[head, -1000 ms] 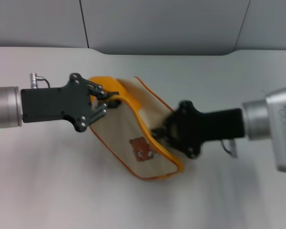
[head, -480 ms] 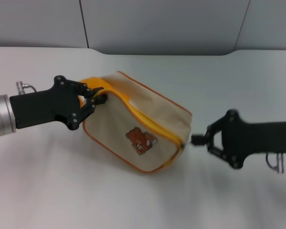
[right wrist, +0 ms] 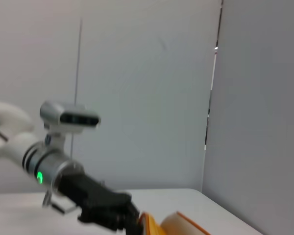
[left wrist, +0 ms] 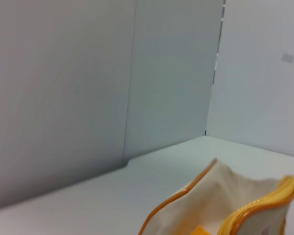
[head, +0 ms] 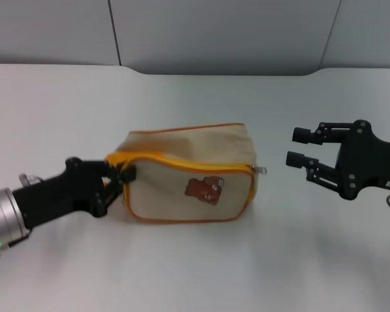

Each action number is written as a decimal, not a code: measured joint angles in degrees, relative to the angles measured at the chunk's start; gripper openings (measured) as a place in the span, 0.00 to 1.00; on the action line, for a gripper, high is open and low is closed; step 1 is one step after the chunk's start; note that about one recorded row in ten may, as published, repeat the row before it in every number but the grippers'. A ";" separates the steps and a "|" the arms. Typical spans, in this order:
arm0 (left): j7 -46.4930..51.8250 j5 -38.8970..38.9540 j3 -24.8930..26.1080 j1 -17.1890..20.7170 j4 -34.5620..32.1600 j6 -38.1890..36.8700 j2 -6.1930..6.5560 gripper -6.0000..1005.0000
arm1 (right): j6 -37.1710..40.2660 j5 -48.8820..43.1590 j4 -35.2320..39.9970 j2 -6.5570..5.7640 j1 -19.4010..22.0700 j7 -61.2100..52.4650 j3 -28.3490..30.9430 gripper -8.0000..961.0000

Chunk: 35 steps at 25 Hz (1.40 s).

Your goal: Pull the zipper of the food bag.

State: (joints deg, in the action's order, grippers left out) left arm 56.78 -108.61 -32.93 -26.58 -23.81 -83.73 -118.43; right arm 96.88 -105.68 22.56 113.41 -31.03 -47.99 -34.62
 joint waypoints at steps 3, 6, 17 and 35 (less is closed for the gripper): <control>0.34 0.05 0.05 0.99 2.04 0.69 0.07 0.09 | 0.53 -0.13 -0.25 0.30 0.33 -2.31 -0.27 0.27; 0.83 1.89 0.99 1.99 1.71 -3.30 0.86 0.14 | 1.36 -0.35 -0.26 0.35 0.57 -4.68 -0.44 0.39; 3.45 -0.36 -5.66 0.97 1.44 -22.07 4.79 0.41 | 10.33 -11.43 -0.40 1.42 1.75 -9.11 -1.48 0.83; 2.68 -6.11 -8.11 0.37 0.37 -22.34 5.16 0.81 | 9.12 -15.98 -0.41 3.84 2.01 -8.31 -0.78 0.83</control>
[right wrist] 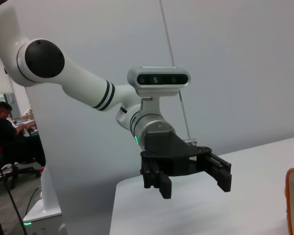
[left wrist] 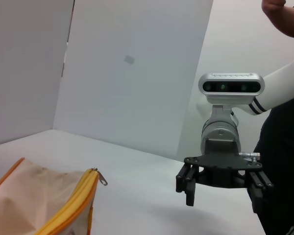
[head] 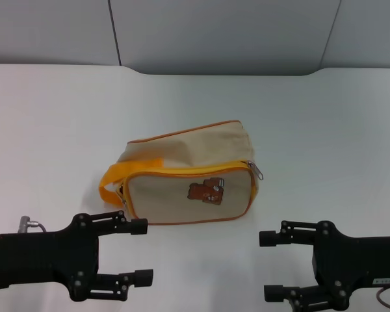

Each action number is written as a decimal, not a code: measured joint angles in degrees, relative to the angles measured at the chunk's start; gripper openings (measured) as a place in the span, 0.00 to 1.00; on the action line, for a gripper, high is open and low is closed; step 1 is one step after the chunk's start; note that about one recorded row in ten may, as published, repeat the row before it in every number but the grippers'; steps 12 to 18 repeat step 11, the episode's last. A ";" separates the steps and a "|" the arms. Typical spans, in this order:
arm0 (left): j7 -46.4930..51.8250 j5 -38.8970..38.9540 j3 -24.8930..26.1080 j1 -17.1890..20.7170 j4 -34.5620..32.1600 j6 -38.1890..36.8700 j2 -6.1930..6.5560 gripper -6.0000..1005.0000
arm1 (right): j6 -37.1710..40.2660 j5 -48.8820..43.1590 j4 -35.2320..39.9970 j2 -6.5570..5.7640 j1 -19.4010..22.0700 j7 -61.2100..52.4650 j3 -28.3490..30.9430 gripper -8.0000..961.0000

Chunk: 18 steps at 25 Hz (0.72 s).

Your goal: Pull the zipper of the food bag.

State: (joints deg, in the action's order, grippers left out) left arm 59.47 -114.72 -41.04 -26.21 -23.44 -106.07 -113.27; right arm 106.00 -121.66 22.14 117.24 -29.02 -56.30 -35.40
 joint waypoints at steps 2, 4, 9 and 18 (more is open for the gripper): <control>-0.35 -0.02 -0.07 0.12 -0.25 -0.09 -0.23 0.81 | -0.01 0.06 0.00 0.04 0.07 0.04 0.10 0.83; -0.53 -0.03 -0.09 0.13 -0.25 -0.10 -0.27 0.81 | -0.01 0.10 0.00 0.07 0.12 0.07 0.17 0.83; -0.84 -0.22 -0.10 0.21 -0.25 -0.13 -0.35 0.81 | -0.01 0.24 0.00 0.09 0.17 0.11 0.24 0.83; -1.27 -0.23 -0.10 0.29 -0.15 -0.15 -0.39 0.81 | -0.01 0.40 0.00 0.09 0.18 0.11 0.25 0.83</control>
